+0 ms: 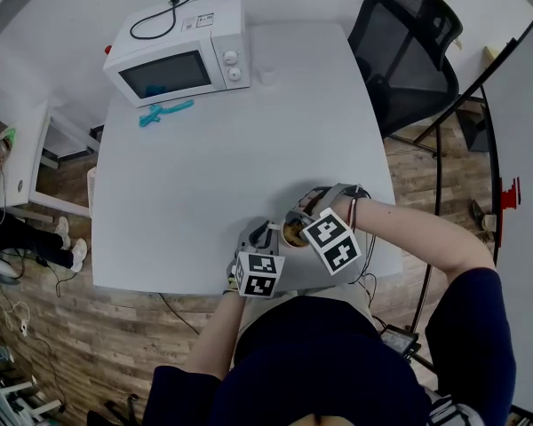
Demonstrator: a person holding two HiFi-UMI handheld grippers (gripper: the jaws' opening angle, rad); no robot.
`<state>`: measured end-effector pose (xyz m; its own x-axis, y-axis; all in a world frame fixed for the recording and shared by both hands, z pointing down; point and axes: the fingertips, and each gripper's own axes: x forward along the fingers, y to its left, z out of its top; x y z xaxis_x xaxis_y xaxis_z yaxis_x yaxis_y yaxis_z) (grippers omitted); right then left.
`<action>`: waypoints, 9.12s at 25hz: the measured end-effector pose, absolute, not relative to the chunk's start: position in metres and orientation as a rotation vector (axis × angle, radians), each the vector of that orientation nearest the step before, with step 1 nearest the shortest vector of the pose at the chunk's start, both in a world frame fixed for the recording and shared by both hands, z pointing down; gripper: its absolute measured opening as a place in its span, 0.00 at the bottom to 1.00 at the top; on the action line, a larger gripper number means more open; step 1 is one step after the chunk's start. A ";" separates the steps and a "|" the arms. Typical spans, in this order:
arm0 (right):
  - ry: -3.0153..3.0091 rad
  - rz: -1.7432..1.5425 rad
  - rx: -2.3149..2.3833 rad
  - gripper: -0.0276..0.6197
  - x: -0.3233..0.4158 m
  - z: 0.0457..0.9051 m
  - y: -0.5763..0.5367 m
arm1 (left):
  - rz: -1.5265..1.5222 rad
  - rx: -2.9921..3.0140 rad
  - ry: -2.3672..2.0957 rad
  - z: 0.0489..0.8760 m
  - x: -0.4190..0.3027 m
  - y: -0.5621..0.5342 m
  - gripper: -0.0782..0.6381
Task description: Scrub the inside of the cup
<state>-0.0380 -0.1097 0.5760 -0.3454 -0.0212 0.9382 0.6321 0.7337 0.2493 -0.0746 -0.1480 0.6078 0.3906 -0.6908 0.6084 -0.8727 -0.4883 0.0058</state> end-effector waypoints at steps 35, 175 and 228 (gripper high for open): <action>-1.960 -0.107 -0.153 0.10 -0.047 0.576 -0.122 | 0.804 2.294 -1.392 0.614 -0.082 -0.146 0.17; -1.867 0.776 0.503 0.09 0.085 0.567 -0.177 | 0.855 2.200 -1.612 0.617 -0.046 -0.165 0.17; -2.004 0.604 0.525 0.10 -0.039 0.551 -0.231 | 0.767 2.168 -1.587 0.611 -0.047 -0.169 0.28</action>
